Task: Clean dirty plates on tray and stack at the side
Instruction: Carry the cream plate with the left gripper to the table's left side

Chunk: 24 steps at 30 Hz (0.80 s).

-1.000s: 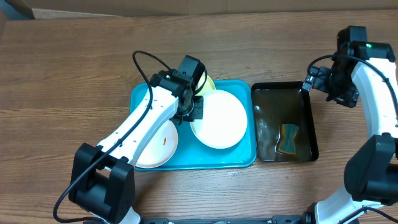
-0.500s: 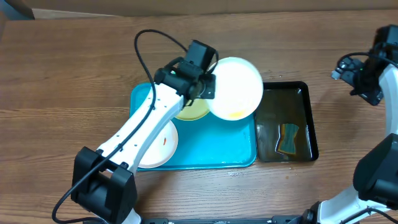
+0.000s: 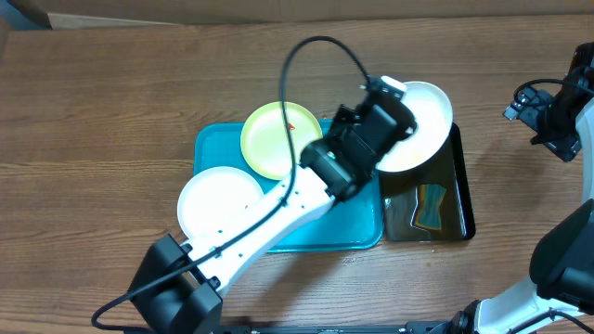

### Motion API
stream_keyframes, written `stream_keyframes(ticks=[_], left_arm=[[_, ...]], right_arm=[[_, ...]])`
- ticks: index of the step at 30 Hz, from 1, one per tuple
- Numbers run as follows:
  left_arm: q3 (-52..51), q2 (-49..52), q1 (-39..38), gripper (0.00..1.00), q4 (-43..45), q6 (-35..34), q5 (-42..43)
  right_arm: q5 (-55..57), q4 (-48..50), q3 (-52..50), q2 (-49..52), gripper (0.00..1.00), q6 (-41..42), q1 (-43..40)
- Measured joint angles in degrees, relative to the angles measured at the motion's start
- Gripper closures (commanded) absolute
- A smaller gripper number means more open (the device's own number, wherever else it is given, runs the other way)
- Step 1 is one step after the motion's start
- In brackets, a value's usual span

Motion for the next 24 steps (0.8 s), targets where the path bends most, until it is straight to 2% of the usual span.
stream_keyframes(ticks=[9, 14, 19, 24], left_arm=[[0.26, 5.79, -8.13, 0.96, 16.70, 21.53, -19.15], [0.39, 5.99, -11.82, 0.96, 25.77, 32.52, -24.85], [0.42, 5.99, -13.88, 0.96, 27.56, 37.42, -27.41], [0.42, 5.99, -13.84, 0.96, 27.43, 37.31, -28.85]], right_arm=[[0.00, 0.02, 0.00, 0.00, 0.00, 0.02, 0.00], [0.00, 0.00, 0.00, 0.00, 0.00, 0.17, 0.00], [0.00, 0.00, 0.00, -0.02, 0.00, 0.24, 0.00], [0.00, 0.02, 0.00, 0.00, 0.00, 0.33, 0.00]])
